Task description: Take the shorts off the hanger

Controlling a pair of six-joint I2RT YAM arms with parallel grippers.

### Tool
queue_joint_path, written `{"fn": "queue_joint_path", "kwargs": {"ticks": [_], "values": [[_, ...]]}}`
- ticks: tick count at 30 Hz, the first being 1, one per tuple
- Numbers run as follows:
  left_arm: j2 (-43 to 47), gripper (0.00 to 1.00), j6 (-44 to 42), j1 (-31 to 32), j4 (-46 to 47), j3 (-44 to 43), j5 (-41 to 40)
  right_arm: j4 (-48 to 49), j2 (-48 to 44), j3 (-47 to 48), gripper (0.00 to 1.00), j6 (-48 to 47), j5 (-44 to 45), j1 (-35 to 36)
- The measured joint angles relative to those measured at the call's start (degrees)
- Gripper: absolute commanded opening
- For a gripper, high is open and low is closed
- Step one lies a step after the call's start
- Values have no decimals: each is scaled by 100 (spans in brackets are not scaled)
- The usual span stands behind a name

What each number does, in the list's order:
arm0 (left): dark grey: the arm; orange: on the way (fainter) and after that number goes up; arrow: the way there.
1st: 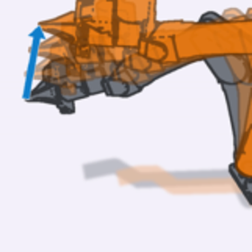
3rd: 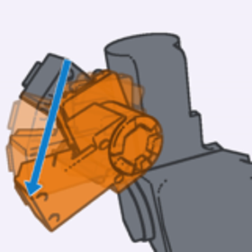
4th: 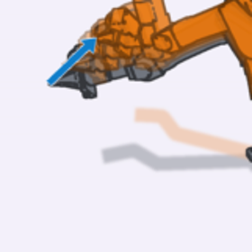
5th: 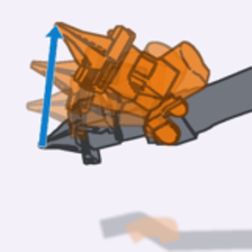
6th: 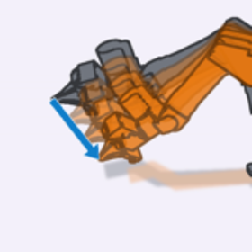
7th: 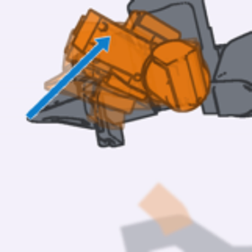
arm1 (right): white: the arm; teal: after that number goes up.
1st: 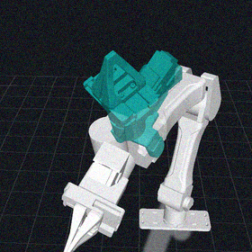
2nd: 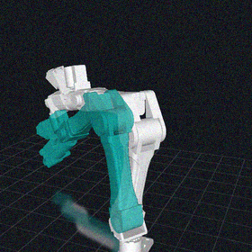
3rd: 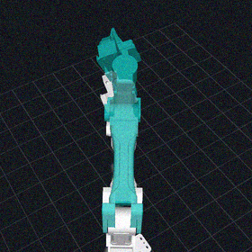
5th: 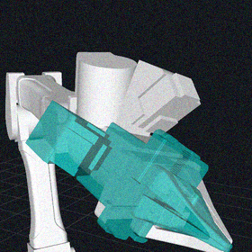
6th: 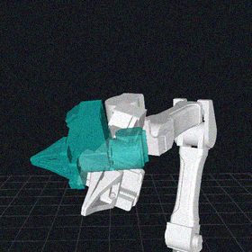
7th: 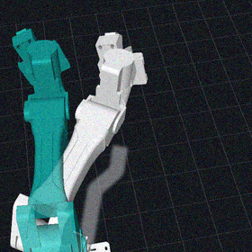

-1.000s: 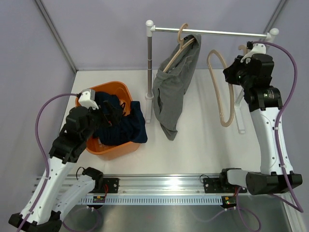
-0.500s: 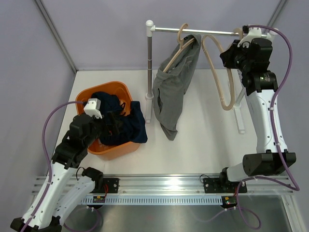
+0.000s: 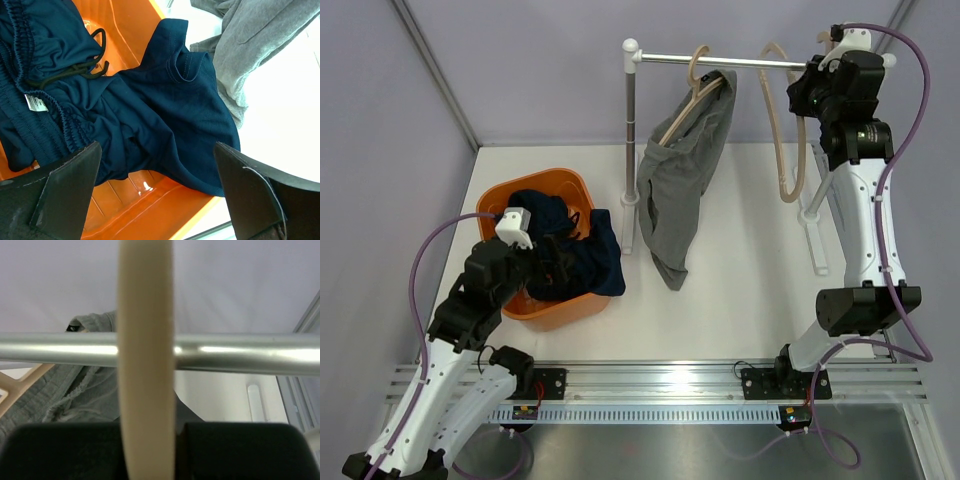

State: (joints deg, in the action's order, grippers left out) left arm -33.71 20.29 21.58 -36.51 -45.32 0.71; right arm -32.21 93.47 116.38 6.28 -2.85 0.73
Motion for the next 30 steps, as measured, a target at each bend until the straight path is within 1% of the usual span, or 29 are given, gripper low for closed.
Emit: {"fn": "queue_joint_path", "kwargs": {"ticks": [11, 19, 26, 30], "values": [[0, 99, -2, 7, 2, 0, 2, -111, 542, 92, 0, 2, 354, 0], [0, 99, -26, 7, 4, 35, 2, -153, 614, 35, 0, 11, 647, 0], [33, 99, -42, 13, -9, 87, 2, 85, 352, -411, 4, 101, 916, 0], [90, 99, -39, 70, -4, 87, -2, 107, 173, -612, 14, 127, 979, 0]]}}
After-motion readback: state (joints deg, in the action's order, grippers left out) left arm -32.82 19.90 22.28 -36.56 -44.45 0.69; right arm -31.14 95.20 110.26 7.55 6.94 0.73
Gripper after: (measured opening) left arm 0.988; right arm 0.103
